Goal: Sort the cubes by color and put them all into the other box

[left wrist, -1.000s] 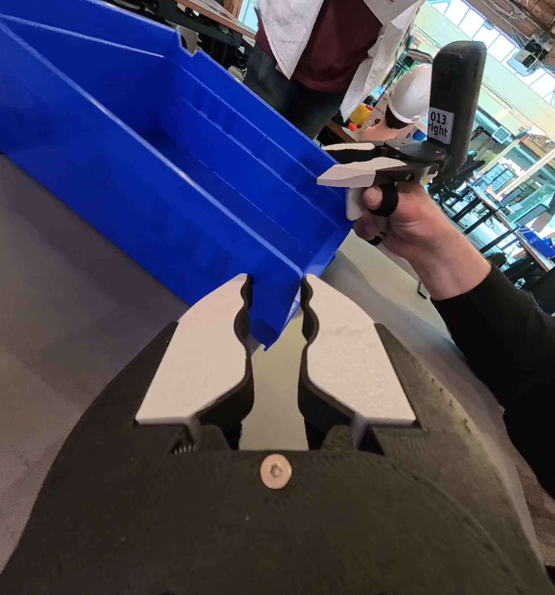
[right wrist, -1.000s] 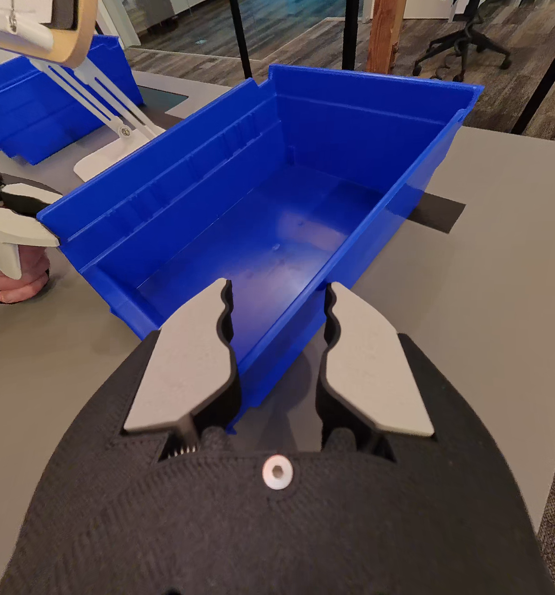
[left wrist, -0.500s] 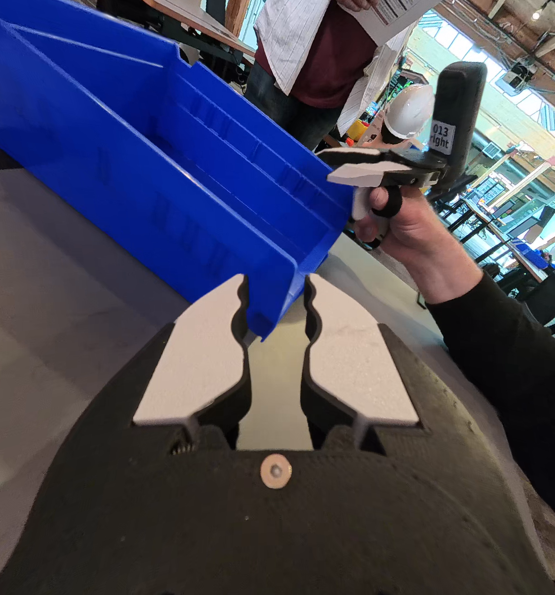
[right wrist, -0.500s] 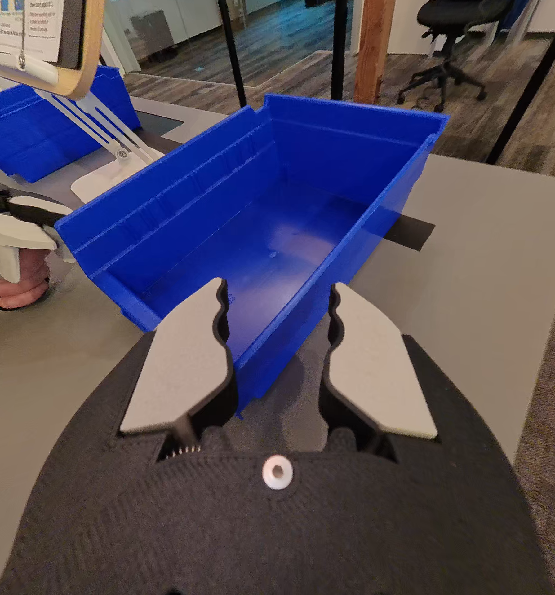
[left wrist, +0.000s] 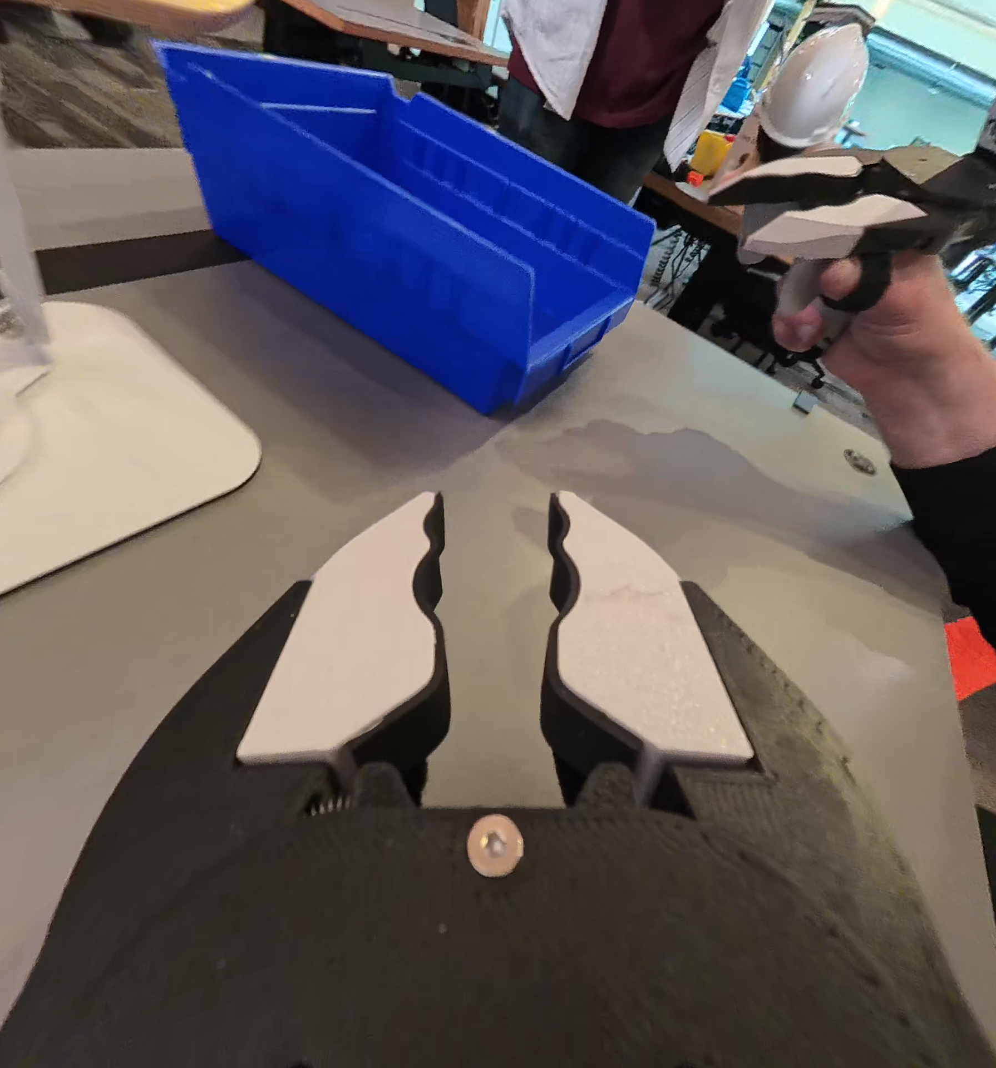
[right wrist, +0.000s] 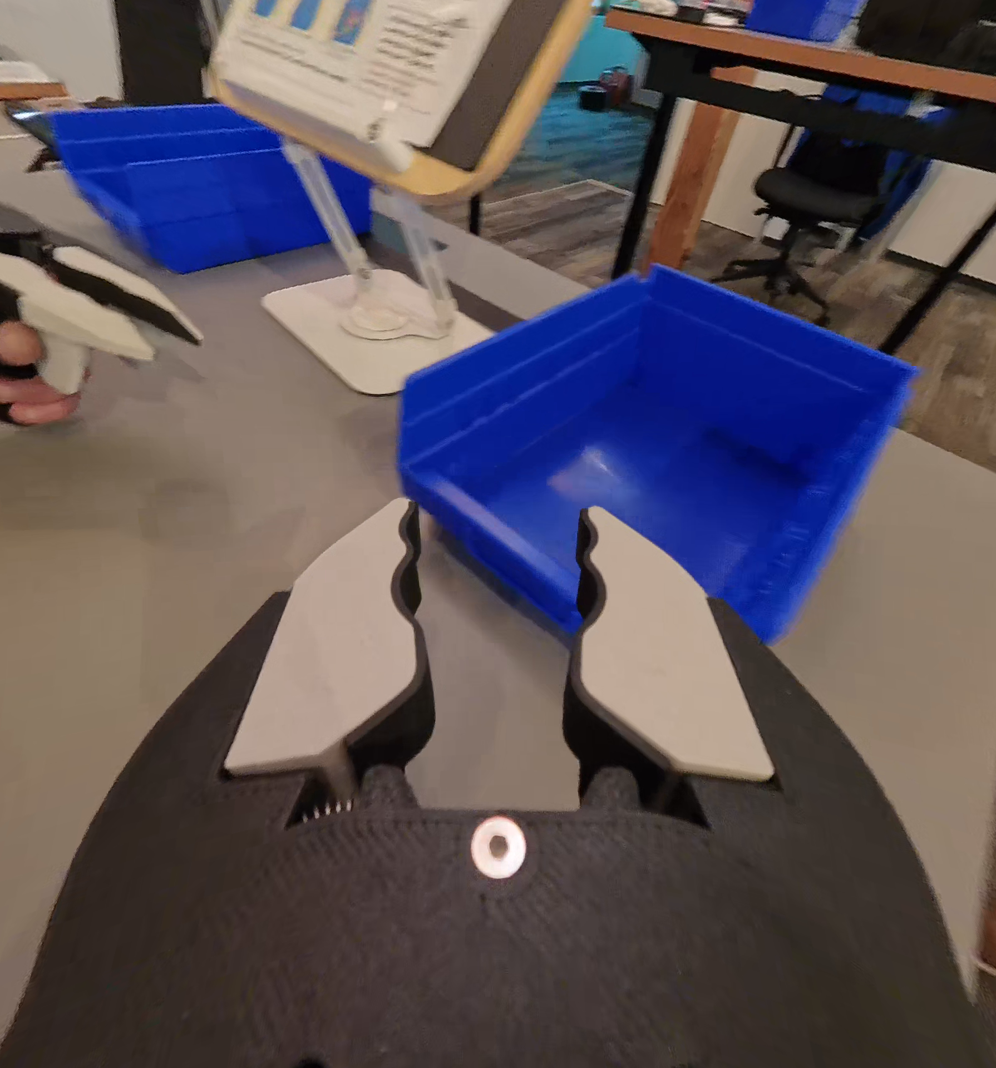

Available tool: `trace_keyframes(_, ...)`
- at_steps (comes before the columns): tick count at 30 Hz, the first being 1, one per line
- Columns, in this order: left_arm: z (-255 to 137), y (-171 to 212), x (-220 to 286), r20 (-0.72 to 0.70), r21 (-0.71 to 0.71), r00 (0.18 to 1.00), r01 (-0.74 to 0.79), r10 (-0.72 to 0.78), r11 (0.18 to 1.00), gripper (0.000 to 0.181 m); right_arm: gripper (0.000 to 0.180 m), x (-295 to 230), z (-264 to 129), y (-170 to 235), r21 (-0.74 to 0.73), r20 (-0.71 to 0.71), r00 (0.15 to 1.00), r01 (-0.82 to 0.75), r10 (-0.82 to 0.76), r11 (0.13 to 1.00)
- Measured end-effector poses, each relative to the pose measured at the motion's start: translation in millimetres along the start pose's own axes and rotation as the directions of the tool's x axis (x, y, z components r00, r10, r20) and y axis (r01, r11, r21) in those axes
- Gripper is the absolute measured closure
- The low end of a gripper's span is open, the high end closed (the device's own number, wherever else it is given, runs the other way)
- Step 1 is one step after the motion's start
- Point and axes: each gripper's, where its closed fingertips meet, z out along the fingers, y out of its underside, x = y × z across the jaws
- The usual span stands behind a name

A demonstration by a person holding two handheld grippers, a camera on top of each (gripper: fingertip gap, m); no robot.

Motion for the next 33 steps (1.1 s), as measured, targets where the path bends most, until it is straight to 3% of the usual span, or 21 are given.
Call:
trace_keyframes(9,-98,24,-38,0.145,0.013,0.988,-0.045,0.043,0.999,0.149,0.131,-162,74,-34,0.063,0.319,0.944,0.074,-0.09,0.995)
trace_keyframes(16,-171,28,-78,0.26,-0.012,0.953,-0.159,0.157,0.987,0.151,0.127,-245,149,-42,0.053,0.473,0.87,0.133,-0.142,0.99)
trace_keyframes(24,-227,35,-136,0.418,0.009,0.897,-0.161,0.143,0.987,0.151,0.127,-263,214,-37,0.045,0.432,0.893,0.12,-0.128,0.992)
trace_keyframes(33,-267,24,-174,0.545,-0.058,0.798,-0.27,0.257,0.961,0.156,0.131,-251,218,-30,0.057,0.379,0.907,0.176,-0.184,0.983)
